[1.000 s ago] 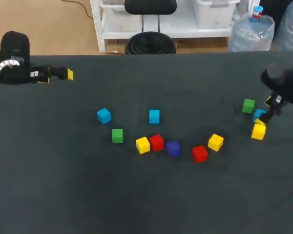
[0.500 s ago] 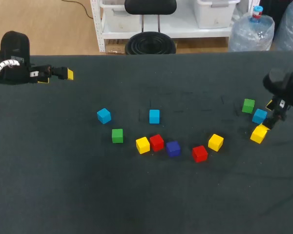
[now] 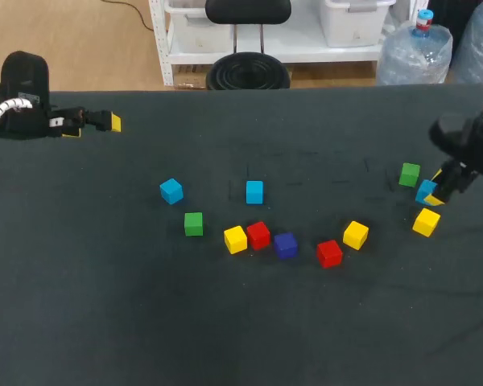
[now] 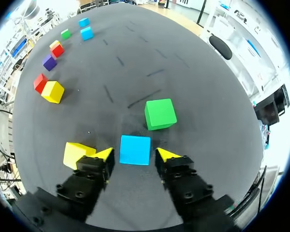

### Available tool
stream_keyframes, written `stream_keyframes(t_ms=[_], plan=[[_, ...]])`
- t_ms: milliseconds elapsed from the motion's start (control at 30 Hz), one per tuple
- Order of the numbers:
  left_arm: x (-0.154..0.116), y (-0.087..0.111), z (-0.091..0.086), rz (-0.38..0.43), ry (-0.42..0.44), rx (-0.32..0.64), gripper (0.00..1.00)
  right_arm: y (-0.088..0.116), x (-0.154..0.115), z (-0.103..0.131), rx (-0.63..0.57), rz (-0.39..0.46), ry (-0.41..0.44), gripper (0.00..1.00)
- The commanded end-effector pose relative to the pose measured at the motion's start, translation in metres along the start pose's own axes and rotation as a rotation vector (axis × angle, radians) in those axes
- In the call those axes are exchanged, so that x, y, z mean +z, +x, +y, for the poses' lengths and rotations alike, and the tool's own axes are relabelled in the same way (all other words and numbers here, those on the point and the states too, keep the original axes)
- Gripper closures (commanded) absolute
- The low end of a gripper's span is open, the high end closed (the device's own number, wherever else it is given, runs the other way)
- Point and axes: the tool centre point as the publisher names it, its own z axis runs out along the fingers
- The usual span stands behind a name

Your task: Place the blue cubes, place green cubes on the blue cubes, place the yellow cubes on the green cubes, then place the red cubes on the yellow cubes, and place purple cube on the red cubes.

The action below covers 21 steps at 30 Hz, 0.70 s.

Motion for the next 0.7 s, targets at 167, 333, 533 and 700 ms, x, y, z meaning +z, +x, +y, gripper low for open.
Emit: stream_keyframes(t_ms=[167,333,533,700], plan=[[0.000,0.000,0.001,-0.002,0.001,0.000,0.00,-0.002,0.003,-0.001,-0.004,-0.003,-0.014,0.75],[0.000,0.000,0.001,-0.002,0.001,0.000,0.00,-0.002,0.003,-0.002,-0.004,-0.004,-0.013,1.00],[0.000,0.000,0.001,-0.002,0.001,0.000,0.00,-0.007,-0.002,-0.002,-0.005,-0.015,-0.014,1.00],[0.000,0.000,0.001,-0.002,0.001,0.000,0.00,-0.016,-0.008,0.003,-0.032,-0.035,-0.025,1.00]])
